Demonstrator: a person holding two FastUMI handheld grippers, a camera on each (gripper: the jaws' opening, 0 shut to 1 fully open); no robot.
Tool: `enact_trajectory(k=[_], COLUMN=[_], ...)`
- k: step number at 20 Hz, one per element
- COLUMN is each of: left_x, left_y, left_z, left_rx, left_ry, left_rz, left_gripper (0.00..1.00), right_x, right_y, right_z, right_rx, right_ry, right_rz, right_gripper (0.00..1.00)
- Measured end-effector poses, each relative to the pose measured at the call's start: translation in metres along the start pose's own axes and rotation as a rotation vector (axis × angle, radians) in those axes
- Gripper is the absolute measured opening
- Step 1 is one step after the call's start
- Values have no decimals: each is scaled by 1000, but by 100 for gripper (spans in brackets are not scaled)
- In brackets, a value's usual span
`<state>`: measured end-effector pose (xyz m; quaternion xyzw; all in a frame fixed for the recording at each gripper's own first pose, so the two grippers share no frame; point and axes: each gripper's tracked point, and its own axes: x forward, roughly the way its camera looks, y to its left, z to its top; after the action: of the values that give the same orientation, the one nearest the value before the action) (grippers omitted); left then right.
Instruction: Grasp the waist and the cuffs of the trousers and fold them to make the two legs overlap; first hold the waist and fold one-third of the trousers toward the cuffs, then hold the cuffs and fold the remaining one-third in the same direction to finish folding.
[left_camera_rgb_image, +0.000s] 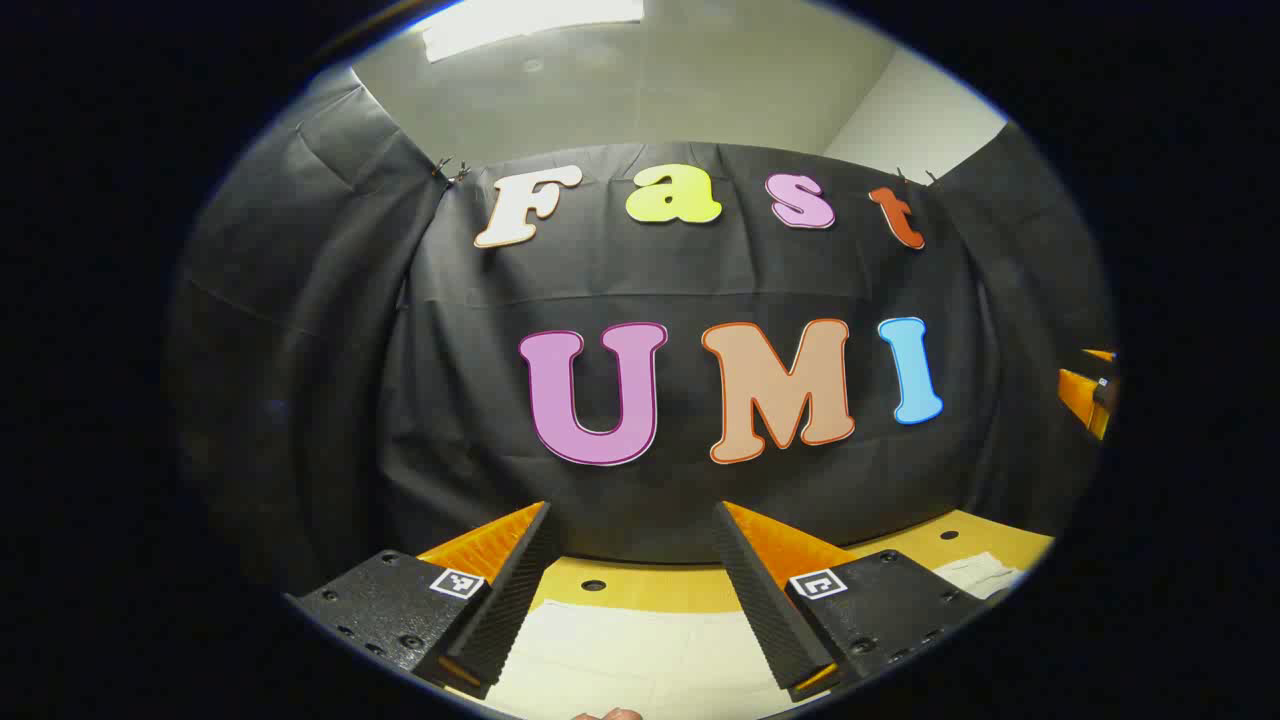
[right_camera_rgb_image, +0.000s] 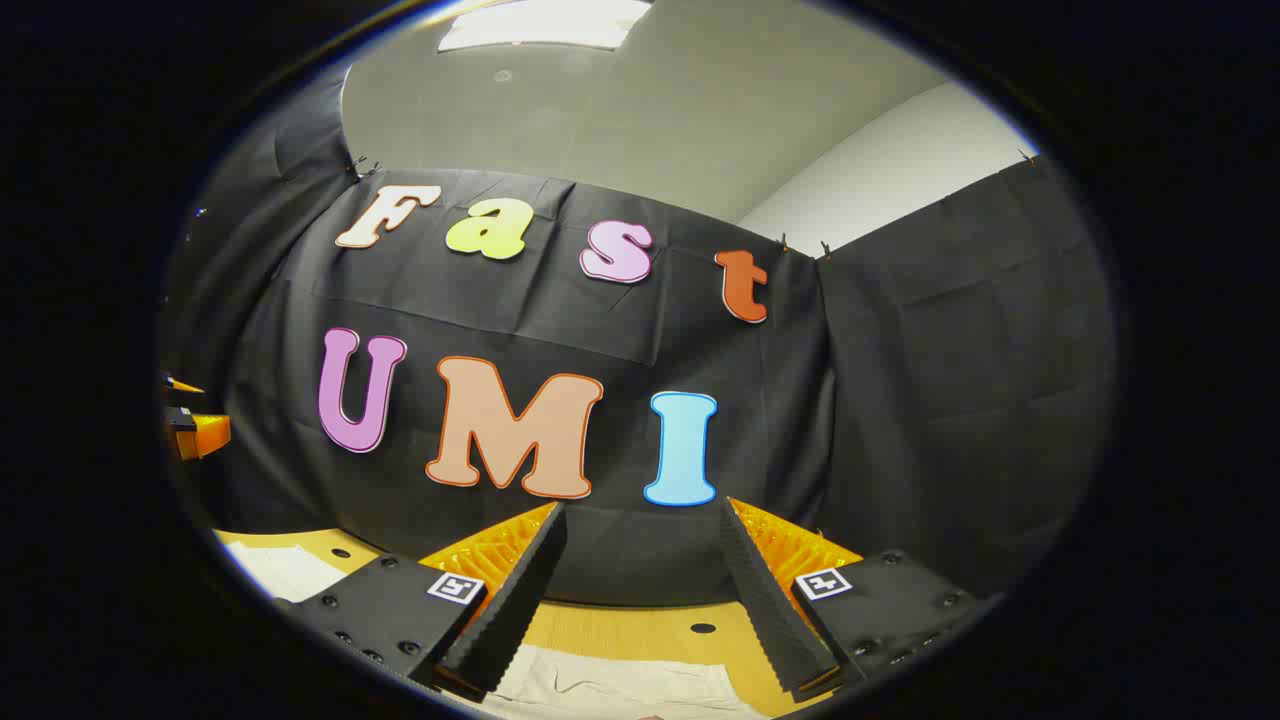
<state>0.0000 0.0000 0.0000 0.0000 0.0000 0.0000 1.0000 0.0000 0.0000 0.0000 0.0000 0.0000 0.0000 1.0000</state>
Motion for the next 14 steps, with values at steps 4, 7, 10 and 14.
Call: enact_trajectory(k=[4,7,10,14], left_x=[1,-4,-6,-6], left_y=[-8,-10,-11,-11], left_z=[0,-4,-6,-9], left_rx=[9,26,22,21], left_ry=[-2,-3,2,8], left_rz=[-10,-17,-19,-13], left_gripper=[94,94,94,93], right_x=[-2,-4,-6,-4], right_y=[-1,-2,-6,-9], right_z=[-3,-7,-11,-13], right_rx=[-13,-20,-22,-29], right_ry=[3,13,22,22], right_rz=[1,2,-2,-6], right_gripper=[97,97,97,97])
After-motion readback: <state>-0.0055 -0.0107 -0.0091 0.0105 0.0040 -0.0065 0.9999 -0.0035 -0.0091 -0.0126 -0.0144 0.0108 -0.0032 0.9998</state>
